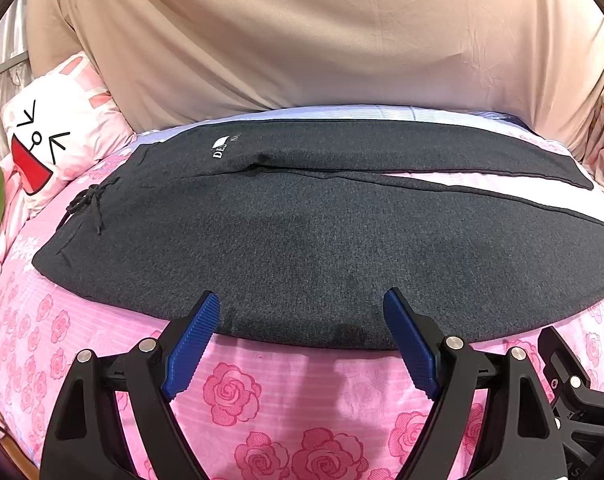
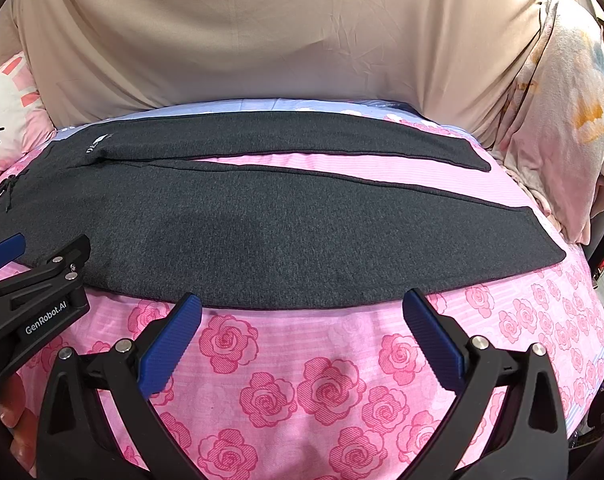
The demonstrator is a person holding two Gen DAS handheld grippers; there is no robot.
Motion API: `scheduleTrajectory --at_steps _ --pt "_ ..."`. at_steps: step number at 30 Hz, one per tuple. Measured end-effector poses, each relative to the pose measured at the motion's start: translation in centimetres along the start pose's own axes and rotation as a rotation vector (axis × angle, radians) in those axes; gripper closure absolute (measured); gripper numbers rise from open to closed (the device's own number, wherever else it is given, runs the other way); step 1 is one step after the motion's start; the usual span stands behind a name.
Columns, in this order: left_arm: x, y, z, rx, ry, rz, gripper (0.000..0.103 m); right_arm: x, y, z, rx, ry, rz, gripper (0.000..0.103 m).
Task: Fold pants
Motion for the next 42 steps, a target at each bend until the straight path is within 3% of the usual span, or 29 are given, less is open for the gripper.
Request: scheduleTrajectory --at_steps 42 --pt "0.07 0.21 -0.23 -0.003 0.01 -0.004 0.022 0.03 0.06 0.11 -0.001 0.005 0.003 0.005"
Point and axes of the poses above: each gripper's, at about its wrist camera, not at the fingertips, and x roughly the way its jaws point, y to its left, z to its top, the point moved 1 cm from there along x, roughly the way its jaws point, and after that the axes turned 7 degrees about -z, right-handed, at the moved point
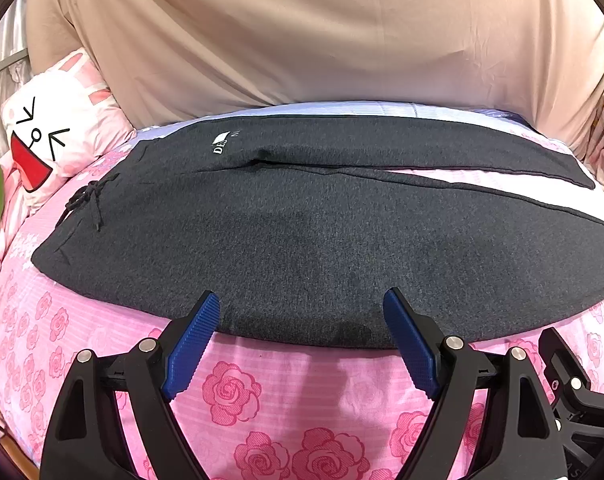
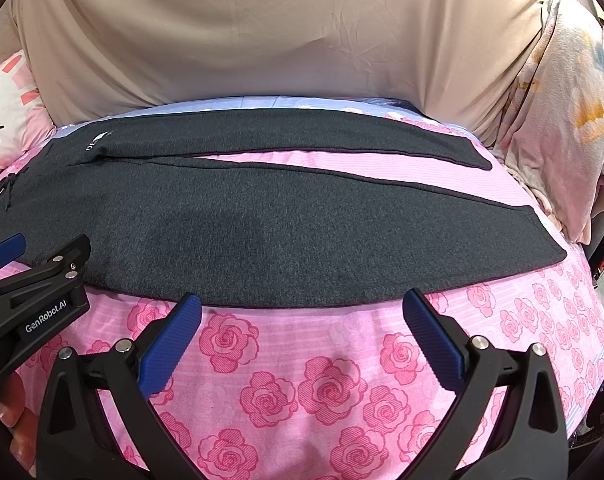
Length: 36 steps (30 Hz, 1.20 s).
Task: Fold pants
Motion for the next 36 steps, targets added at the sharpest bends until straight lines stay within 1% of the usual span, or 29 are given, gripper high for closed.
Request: scheduleTrajectory --at_steps 20,21,23,26,28,31,33,34,36 --pt "0.1 -0.1 -0.1 0.005 0.004 0.0 0.022 0.2 0.1 -0.2 0.0 0.003 0.002 0.005" --pt "0.1 -0.1 -0.1 0.003 0.004 0.001 0.022 0.2 0.1 -0.2 0.001 0.003 0.007 0.005" --pt "0.0 0.0 -0.1 -0.004 -0.003 0.0 0.021 0.0 -0.2 -0.5 0.021 -0.005 0.052 0.005" --pt "-1.4 1.3 -0.2 -0.044 -0.047 -0.026 0.021 -0.3 -2.0 -0.7 0.056 -0.015 0.218 0.005" --pt "-2.0 2.1 0.0 -0.046 -0.051 -0.029 0.02 -0.4 -3.8 -0.7 0.058 -0.032 0.253 0.005" --pt "-2.6 3.8 1.0 -0.049 -0.045 -0.025 0.02 0.0 -7.5 0.6 0.015 -0.077 0.206 0.005" --pt "-3.0 5.6 2.6 -0.06 -0.065 -0.024 0.02 0.7 -10.1 1.9 -0.003 -0.101 0.175 0.005" --pt "-3.2 6.9 4.1 -0.06 -0.079 -0.017 0.02 1.7 -11.9 3.0 -0.02 -0.107 0.159 0.005" --pt "-3.2 8.3 6.1 -0.058 -0.103 0.006 0.018 3.3 -14.1 4.6 -0.035 -0.118 0.132 0.005"
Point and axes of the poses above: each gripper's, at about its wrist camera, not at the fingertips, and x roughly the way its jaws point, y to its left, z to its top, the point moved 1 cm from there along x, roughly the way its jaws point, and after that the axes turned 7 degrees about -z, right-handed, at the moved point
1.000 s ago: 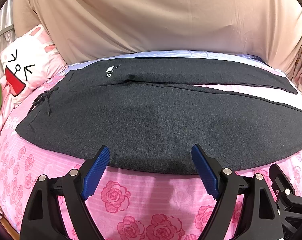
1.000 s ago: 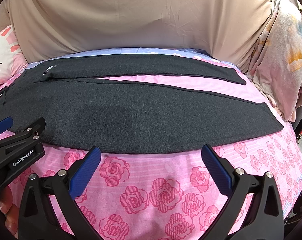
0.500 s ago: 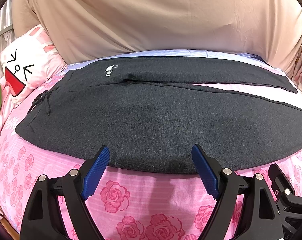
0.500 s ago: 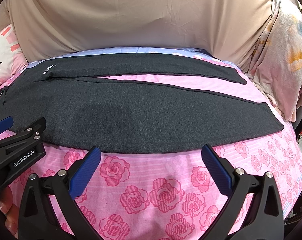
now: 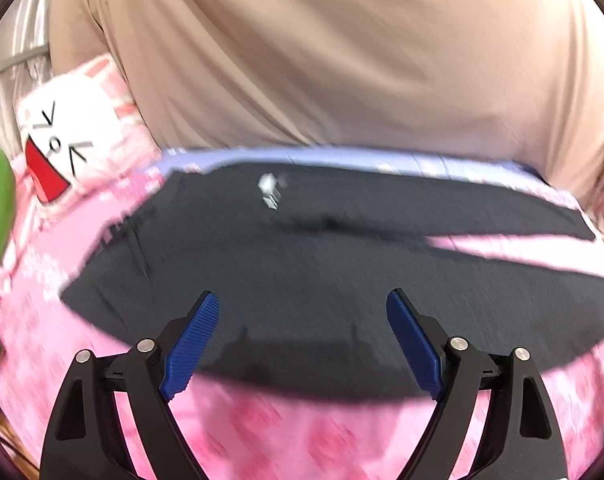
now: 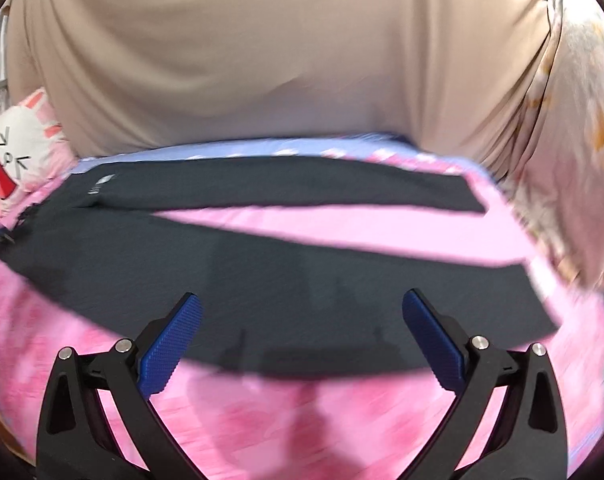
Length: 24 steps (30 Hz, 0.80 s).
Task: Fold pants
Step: 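Grasp the edge of the dark grey pants with the left tool while the right tool grasps it too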
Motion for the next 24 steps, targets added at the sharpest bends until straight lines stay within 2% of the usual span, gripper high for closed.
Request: scheduleTrajectory --at_steps 2,3,4,5,6,7,9,12,16,19,21,23,24 --pt "0.7 1.3 2.5 0.011 -0.034 0.04 0.014 2.8 -3.3 1.7 0.002 0.027 -0.028 0.007" --pt "1.2 2.1 3.7 0.013 -0.048 0.062 0.013 4.7 -5.4 2.5 0.027 0.051 -0.038 0.016" --pt "1.8 2.9 4.9 0.014 -0.061 0.089 0.013 6.1 -6.6 3.3 0.046 0.074 -0.03 0.02" --pt "3.4 4.6 6.9 0.011 -0.071 0.137 0.012 7.8 -8.0 4.0 0.076 0.1 -0.027 0.023" --pt "4.2 5.5 7.9 0.007 -0.069 0.155 0.012 9.4 -9.3 4.5 0.102 0.114 -0.039 0.024" --pt "6.7 7.7 9.9 -0.011 -0.041 0.188 0.012 11.1 -10.7 5.3 0.121 0.13 -0.054 0.024" --pt "9.1 9.4 11.2 -0.027 0.0 0.188 0.011 14.1 -12.3 6.7 0.128 0.159 -0.083 0.031" --pt "14.3 13.9 13.8 -0.1 0.062 0.244 0.011 18.2 -14.4 8.7 0.159 0.186 -0.099 0.031" --pt "20.5 18.5 15.5 -0.126 0.122 0.358 0.011 22.7 -15.6 10.4 0.151 0.217 -0.136 0.031" --pt "23.4 19.6 15.2 -0.129 0.172 0.368 0.011 26.3 -16.1 10.7 0.13 0.267 -0.165 0.032" --pt "26.1 20.4 14.7 -0.147 0.227 0.371 0.011 28.1 -16.7 10.6 0.141 0.296 -0.155 0.031" --pt "28.2 21.1 14.4 -0.176 0.265 0.37 0.011 28.7 -16.7 10.7 0.164 0.286 -0.141 0.031" --pt "28.7 21.3 14.3 -0.184 0.273 0.366 0.012 28.7 -16.8 10.7 0.178 0.285 -0.116 0.042"
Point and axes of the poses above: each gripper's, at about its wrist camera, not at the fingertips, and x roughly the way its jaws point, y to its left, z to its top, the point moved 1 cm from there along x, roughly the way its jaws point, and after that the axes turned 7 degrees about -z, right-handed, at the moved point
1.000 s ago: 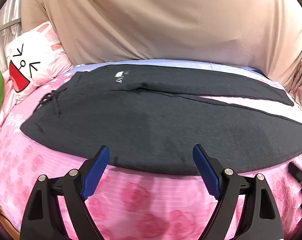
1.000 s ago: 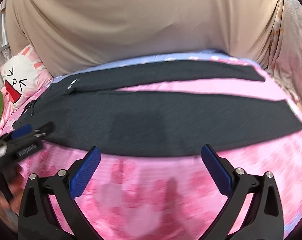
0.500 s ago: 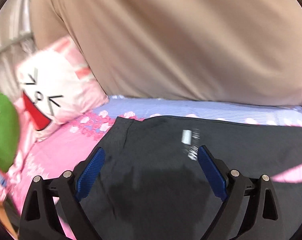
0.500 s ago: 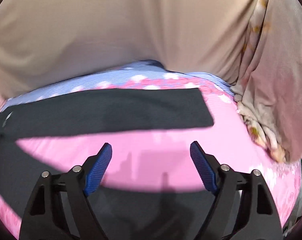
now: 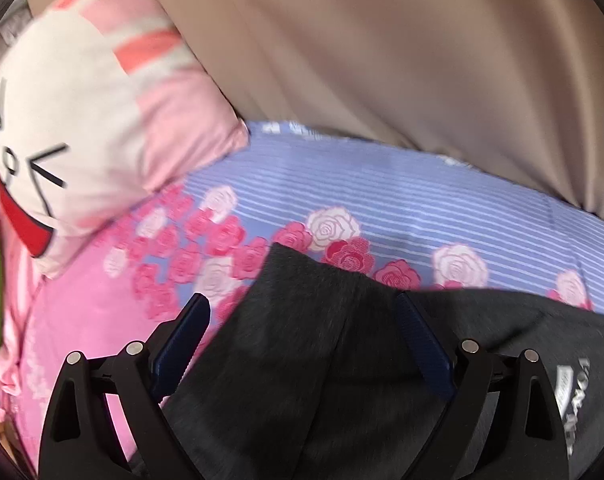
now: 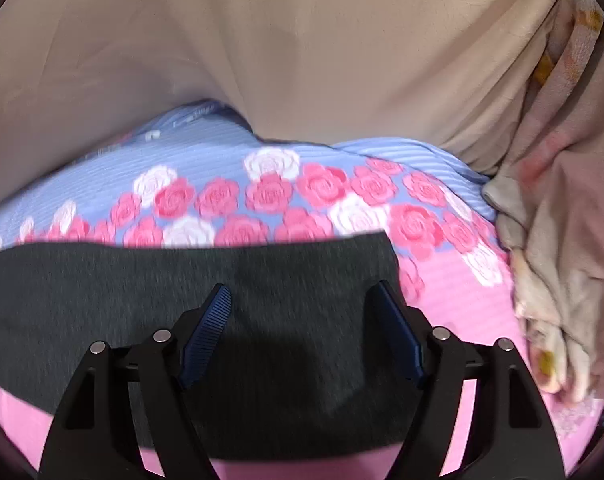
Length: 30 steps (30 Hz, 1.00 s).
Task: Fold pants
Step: 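Grasp the edge of the dark grey pants with the left tool while the right tool grasps it too, then lift the pants edge with both tools and fold it over the other half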
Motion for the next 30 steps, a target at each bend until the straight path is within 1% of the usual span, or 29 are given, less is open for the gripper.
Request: scheduleTrajectory --at_steps 1,2,3,4,5,6,7,8,10,12,13,14,16,17,19,20,22,24,25,26,27,28,29,30 --pt "0.6 0.0 0.1 -0.008 0.012 -0.01 0.021 -0.1 0.2 0.1 0.011 0.005 0.03 0.052" --pt "1.3 -0.1 0.3 -0.017 0.027 -0.042 0.033 -0.1 0.2 0.1 0.02 0.008 0.043 0.076" --pt "1.5 -0.2 0.6 -0.028 0.029 -0.066 0.041 -0.3 0.3 0.1 0.023 0.01 0.043 0.092" --pt "1.5 -0.3 0.8 -0.038 0.029 -0.077 0.059 -0.2 0.1 0.4 0.024 0.009 0.047 0.099" --pt "1.4 -0.3 1.1 -0.043 0.044 -0.062 0.074 -0.7 0.1 0.2 0.024 -0.001 0.048 0.101" --pt "1.3 -0.2 1.3 -0.049 0.054 -0.062 0.079 -1.1 0.1 0.2 0.024 -0.011 0.049 0.102" --pt "0.6 0.0 1.4 -0.063 0.057 -0.081 0.085 -2.0 -0.2 0.3 0.03 -0.034 0.053 0.102" --pt "0.0 0.1 1.4 -0.064 0.047 -0.095 0.087 -3.1 -0.3 0.2 0.038 -0.055 0.064 0.102" --pt "-1.6 0.6 1.4 -0.064 0.015 -0.12 0.088 -5.9 -0.8 -0.1 0.047 -0.105 0.092 0.102" --pt "-5.1 1.2 1.1 -0.06 -0.042 -0.161 0.088 -8.5 -1.2 -0.8 0.048 -0.141 0.111 0.102" --pt "-6.6 1.5 0.9 -0.058 -0.063 -0.178 0.088 -10.5 -1.6 -1.5 0.043 -0.167 0.119 0.102" --pt "-9.1 2.1 0.4 -0.051 -0.098 -0.202 0.088 -12.1 -1.9 -2.2 0.04 -0.184 0.13 0.102" --pt "-12.6 2.9 -0.8 -0.043 -0.139 -0.231 0.088 -14.7 -2.3 -3.6 0.026 -0.211 0.137 0.102" --pt "-15.5 4.0 -2.3 -0.034 -0.166 -0.247 0.088 -15.8 -2.4 -4.4 0.021 -0.22 0.14 0.102" --pt "-17.6 4.7 -4.0 -0.026 -0.182 -0.248 0.088 -18.3 -3.3 -6.7 0.007 -0.235 0.139 0.102" --pt "-19.2 5.9 -5.8 -0.027 -0.189 -0.249 0.088 -19.1 -3.7 -7.7 0.002 -0.233 0.141 0.102" --pt "-20.0 7.4 -7.9 -0.035 -0.183 -0.252 0.088 -20.4 -4.4 -10.2 -0.017 -0.22 0.123 0.102" --pt "-19.9 9.2 -11.7 -0.04 -0.135 -0.226 0.087 -20.8 -5.2 -13.1 -0.03 -0.188 0.092 0.102" --pt "-19.4 9.4 -12.1 -0.039 -0.127 -0.221 0.083 -20.7 -5.6 -14.1 -0.031 -0.172 0.08 0.101" --pt "-18.5 9.8 -14.3 -0.033 -0.083 -0.21 0.073 -20.4 -6.0 -15.2 -0.029 -0.147 0.061 0.1" --pt "-18.0 10.0 -15.4 -0.042 -0.06 -0.206 0.064 -20.4 -6.6 -16.3 -0.022 -0.132 0.036 0.097" --pt "-17.4 10.2 -15.9 -0.052 -0.047 -0.202 0.053 -20.6 -7.2 -17.4 -0.007 -0.116 0.014 0.094" --pt "-17.3 10.9 -17.2 -0.098 -0.042 -0.221 0.045 -21.2 -7.6 -18.3 0.01 -0.114 0.005 0.092" --pt "-17.8 11.3 -18.0 -0.138 -0.05 -0.254 0.041 -21.9 -8.1 -18.9 0.032 -0.123 0.01 0.092"
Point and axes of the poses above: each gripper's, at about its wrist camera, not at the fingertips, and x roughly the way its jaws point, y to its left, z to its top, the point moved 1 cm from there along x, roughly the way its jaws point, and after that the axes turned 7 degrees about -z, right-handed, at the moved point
